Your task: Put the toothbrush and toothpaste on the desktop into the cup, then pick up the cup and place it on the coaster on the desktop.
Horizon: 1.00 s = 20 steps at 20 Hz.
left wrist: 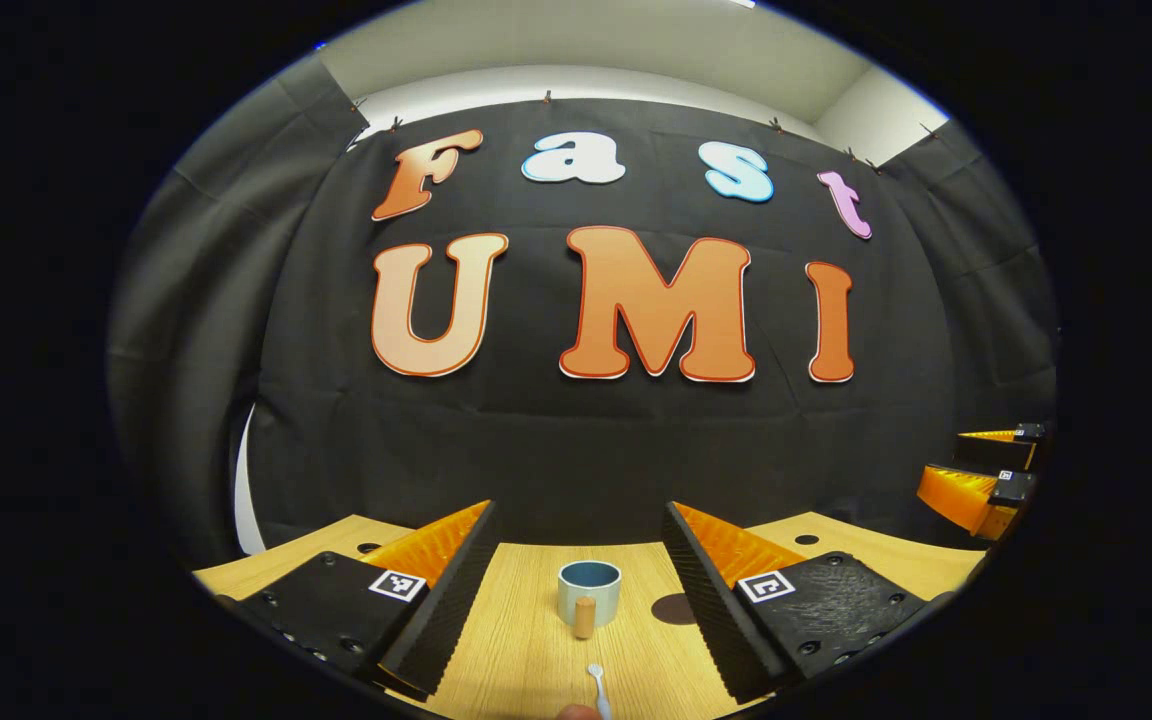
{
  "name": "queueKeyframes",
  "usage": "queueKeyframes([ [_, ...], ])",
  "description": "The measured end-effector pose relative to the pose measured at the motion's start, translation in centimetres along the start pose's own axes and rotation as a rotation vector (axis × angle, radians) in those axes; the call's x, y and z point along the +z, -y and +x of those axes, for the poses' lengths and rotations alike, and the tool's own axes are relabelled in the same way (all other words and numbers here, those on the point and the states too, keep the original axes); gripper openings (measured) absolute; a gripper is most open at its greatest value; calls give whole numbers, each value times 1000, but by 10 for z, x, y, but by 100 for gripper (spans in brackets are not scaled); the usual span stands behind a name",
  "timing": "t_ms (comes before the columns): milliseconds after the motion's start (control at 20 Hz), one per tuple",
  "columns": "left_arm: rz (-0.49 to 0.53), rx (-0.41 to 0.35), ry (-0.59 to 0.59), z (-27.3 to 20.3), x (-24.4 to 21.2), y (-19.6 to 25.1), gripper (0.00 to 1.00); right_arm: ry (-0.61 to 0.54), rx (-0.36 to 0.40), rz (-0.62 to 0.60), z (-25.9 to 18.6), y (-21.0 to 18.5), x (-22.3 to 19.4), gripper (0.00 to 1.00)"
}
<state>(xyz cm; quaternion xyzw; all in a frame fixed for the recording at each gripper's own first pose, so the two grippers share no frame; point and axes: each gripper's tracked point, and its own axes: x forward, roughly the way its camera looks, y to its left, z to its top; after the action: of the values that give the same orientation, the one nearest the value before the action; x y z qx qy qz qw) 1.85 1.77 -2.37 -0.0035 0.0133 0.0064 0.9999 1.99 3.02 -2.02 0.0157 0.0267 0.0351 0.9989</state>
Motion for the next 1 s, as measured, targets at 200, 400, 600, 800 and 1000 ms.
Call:
queueKeyframes([
  [200,0,-11,-42,2,-19,2,100,-50,28,18,5,-12,-20,98],
  [400,8,-19,-123,0,-49,4,97,-127,68,39,6,-28,-48,97],
  [600,27,-36,-200,-2,-80,7,97,-228,101,66,11,-44,-84,96],
  [800,18,-52,-294,-4,-117,10,98,-361,145,130,7,-64,-126,94],
  [1000,18,-45,-370,-7,-145,10,98,-452,170,118,5,-80,-158,92],
])
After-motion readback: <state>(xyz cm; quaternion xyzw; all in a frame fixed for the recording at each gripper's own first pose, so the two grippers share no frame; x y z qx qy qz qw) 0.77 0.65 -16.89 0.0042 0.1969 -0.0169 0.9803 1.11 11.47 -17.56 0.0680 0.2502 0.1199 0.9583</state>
